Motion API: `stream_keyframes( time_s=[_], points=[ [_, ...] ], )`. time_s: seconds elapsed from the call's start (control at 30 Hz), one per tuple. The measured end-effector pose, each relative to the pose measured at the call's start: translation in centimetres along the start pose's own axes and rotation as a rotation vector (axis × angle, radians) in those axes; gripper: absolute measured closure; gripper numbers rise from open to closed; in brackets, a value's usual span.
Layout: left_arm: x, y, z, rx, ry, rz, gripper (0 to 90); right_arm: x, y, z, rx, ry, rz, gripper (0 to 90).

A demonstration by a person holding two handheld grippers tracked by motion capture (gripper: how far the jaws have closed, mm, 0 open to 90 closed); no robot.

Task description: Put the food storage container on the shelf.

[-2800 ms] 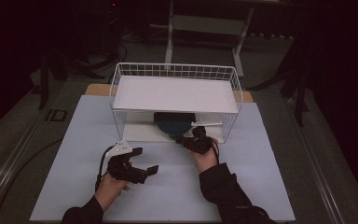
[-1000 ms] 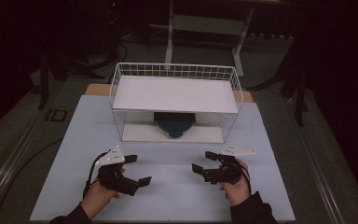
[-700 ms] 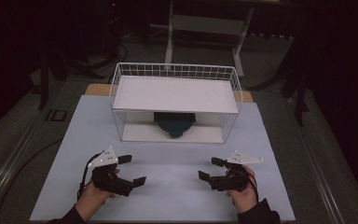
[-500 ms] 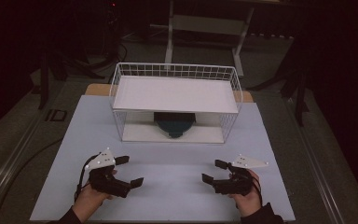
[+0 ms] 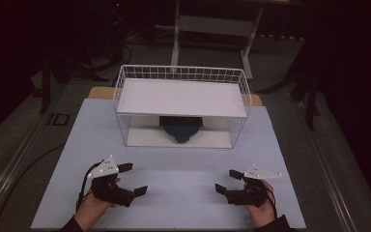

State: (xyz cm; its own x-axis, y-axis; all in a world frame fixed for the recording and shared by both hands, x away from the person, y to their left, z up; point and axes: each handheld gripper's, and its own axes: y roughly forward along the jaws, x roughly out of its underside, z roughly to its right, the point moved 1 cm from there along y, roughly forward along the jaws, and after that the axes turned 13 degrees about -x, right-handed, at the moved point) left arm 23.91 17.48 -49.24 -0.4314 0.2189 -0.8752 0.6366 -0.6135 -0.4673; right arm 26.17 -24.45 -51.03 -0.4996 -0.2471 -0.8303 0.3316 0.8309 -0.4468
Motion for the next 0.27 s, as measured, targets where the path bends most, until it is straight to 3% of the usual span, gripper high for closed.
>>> stream_keyframes(
  time_s=[0.27],
  points=[
    [0.08,0.0,0.02,-0.003,-0.004,0.005,0.3,0.38,0.54,0.35,-0.004,0.021,-0.029,15.7]
  ],
)
